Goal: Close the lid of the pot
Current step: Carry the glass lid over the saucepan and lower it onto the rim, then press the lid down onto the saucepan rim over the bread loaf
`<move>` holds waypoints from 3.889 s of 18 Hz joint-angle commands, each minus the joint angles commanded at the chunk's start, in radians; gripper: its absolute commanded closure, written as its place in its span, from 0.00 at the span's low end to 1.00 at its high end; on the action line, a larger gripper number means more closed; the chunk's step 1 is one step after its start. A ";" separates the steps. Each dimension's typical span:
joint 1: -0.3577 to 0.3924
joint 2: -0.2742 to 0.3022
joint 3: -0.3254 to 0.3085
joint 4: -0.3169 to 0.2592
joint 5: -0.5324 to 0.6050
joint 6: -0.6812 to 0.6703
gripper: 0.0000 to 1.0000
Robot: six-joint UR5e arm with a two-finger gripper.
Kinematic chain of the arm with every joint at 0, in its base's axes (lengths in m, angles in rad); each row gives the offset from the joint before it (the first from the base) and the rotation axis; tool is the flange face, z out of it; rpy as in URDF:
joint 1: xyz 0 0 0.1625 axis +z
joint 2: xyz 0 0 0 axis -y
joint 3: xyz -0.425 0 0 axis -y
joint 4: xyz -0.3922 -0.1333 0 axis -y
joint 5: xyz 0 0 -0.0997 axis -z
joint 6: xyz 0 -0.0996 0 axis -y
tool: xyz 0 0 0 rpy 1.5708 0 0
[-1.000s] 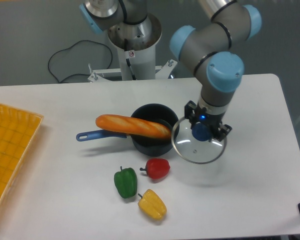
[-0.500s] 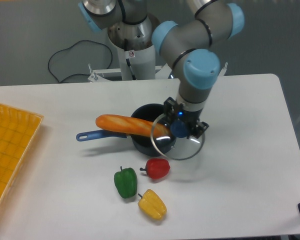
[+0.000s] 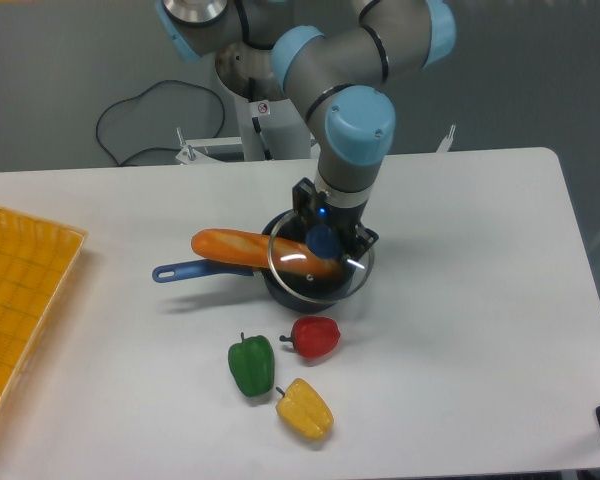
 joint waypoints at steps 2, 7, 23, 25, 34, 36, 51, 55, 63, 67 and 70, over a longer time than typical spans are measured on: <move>-0.002 0.003 -0.011 -0.002 0.000 0.000 0.64; 0.001 0.015 -0.023 -0.026 -0.003 -0.002 0.64; 0.002 0.015 -0.029 -0.040 -0.003 -0.002 0.62; 0.001 0.014 -0.029 -0.040 -0.003 -0.002 0.63; 0.008 -0.003 -0.025 -0.034 -0.003 0.000 0.63; 0.008 -0.005 -0.025 -0.032 -0.003 0.000 0.62; 0.003 -0.017 -0.026 -0.035 -0.003 -0.002 0.59; 0.003 -0.021 -0.025 -0.032 -0.003 -0.002 0.57; 0.008 -0.021 -0.025 -0.032 -0.005 0.000 0.47; 0.008 -0.021 -0.023 -0.031 -0.003 0.001 0.39; 0.008 -0.021 -0.023 -0.031 -0.003 0.000 0.34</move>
